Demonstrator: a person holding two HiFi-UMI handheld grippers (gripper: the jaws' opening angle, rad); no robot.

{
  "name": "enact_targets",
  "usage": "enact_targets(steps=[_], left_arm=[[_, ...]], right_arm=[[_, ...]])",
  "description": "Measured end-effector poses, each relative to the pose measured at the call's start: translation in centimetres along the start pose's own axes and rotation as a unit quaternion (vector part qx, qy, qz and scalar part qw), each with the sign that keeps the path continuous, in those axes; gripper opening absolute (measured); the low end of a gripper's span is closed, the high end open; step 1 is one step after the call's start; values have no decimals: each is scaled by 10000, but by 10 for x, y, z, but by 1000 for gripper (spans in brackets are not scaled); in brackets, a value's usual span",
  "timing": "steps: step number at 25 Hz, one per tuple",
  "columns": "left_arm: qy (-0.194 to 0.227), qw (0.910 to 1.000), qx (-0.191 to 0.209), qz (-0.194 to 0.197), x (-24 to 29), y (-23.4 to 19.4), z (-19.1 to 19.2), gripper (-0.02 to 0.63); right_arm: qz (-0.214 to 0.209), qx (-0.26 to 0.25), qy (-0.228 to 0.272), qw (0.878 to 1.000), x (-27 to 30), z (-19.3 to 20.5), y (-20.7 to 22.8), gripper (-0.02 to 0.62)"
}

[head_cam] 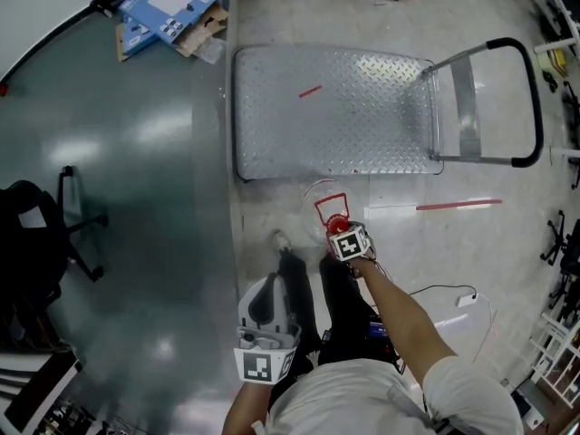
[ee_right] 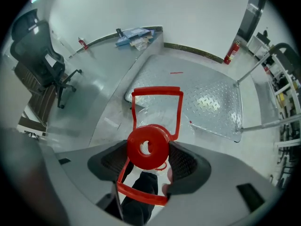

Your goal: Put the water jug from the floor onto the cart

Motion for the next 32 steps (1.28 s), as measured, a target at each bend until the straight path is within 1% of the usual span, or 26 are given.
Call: enact_targets(steps=[5,8,11,14,18,22,26,32], left_arm=[[388,9991,-2,185,-10,5,-41,4],[567,9976,44,394,-18,5,-65,3],[727,9953,1,642,-21,-1,-84,3],[871,9929,65,806,-19,-4,-100,3],[982,9910,101,907,-13,3,-115,3],[1024,9908,106,881,7,3,-122,3],[1071,9908,226,797,44,10,-127,3],[1174,9909,349,564,113,30,-146,3]], right_arm=[[-179,375,-107,9991,-82,-10,-1,281],[-259,561,-5,9981,-128,-21,-4,281],[-164,727,178,9971,-161,-37,-5,281],[-17,711,357,9968,-184,-58,-3,281],[170,608,569,9964,-207,-82,10,281],[256,645,795,9944,-215,-116,35,281],[211,604,898,9939,-214,-152,69,281],[85,439,843,9954,-204,-203,118,279]])
Point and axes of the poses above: the fingertips, and each gripper's own axes: x forward along the fingers, y to its right, z out of its underside, the point moved 8 cm from there along -x, backward along the fingers, and after that the axes turned 10 degrees about -x, right-handed, at the moved point
